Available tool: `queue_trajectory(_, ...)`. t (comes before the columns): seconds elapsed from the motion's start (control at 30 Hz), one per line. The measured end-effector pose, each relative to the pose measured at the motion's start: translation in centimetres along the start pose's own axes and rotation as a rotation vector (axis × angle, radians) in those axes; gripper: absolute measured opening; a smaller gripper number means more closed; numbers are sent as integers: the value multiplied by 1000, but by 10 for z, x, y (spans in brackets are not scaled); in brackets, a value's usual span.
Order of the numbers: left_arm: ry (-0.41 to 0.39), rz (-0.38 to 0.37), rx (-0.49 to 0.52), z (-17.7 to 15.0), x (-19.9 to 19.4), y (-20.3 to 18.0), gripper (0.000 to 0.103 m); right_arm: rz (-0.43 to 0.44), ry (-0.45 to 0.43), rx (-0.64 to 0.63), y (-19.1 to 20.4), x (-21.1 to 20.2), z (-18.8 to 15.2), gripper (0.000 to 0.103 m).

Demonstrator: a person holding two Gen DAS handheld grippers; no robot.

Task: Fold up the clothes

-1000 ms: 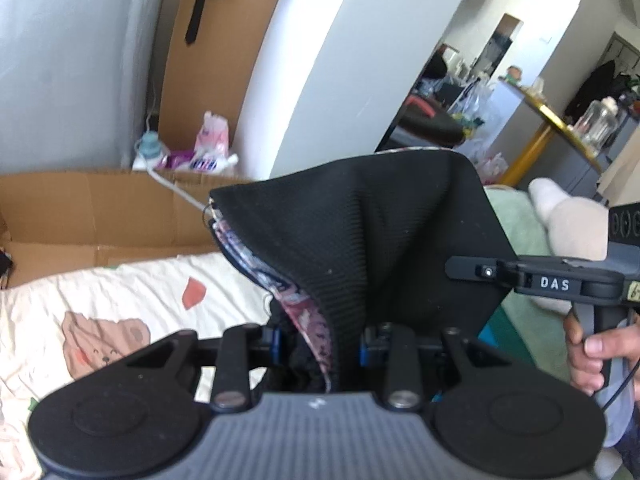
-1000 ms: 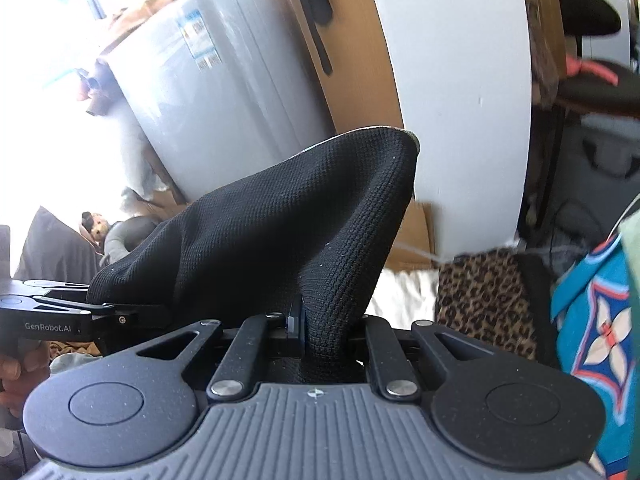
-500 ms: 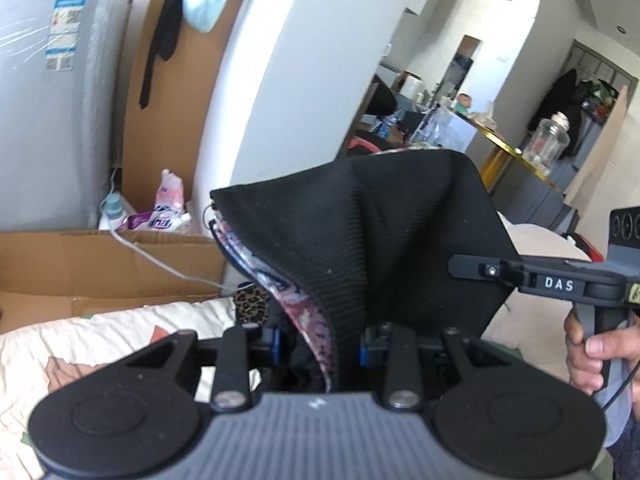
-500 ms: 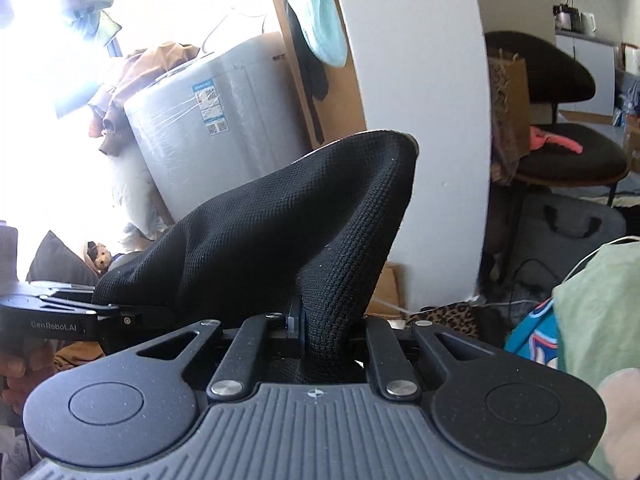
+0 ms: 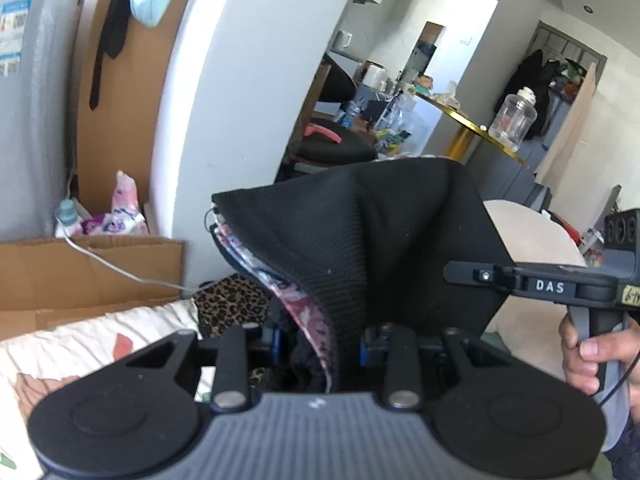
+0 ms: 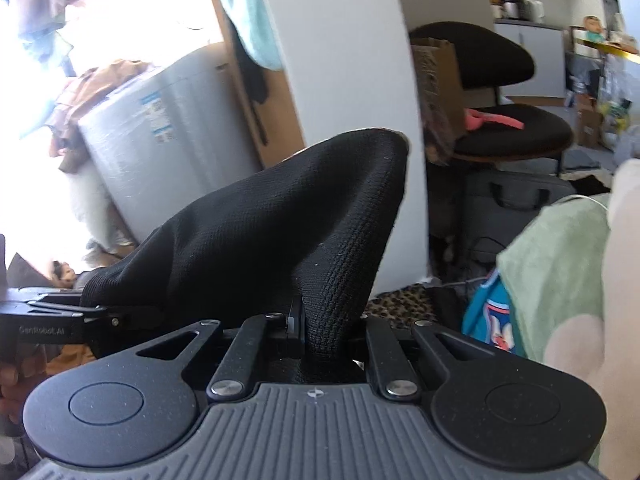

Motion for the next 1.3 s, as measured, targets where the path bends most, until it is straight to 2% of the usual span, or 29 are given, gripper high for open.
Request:
queue_trajectory(0.27, 44, -40, 5, -22, 58, 14, 35, -104, 6, 47, -26, 28, -31, 9)
queue_trajectory(0.47, 63, -67, 44, -31, 106, 26, 35, -166, 12, 143, -56, 65, -62, 9)
queue_trajectory(0.67, 87, -94, 29, -49, 162, 50, 35, -223, 38, 101, -79, 116, -94, 9)
queue_trajectory(0.8, 100, -111, -15, -65, 201, 70, 35, -229, 9, 139, -102, 143, -117, 9)
queue_trajectory(0.97, 110, -129, -6, -81, 247, 86, 35, -262, 14, 132, -125, 181, -142, 9)
queue_trajectory(1.3, 111, -153, -11, -94, 316, 119, 35, -293, 25, 92, -160, 254, -182, 9)
Point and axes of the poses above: each gripper's, at about its wrist camera, not at the fingertips, and x roughly the way its jaws point, y to its left, z to its top, the point moved 8 cm from there along x, roughly the way its jaws point, and after that the axes turned 14 degrees about -x, right-handed, at the moved point
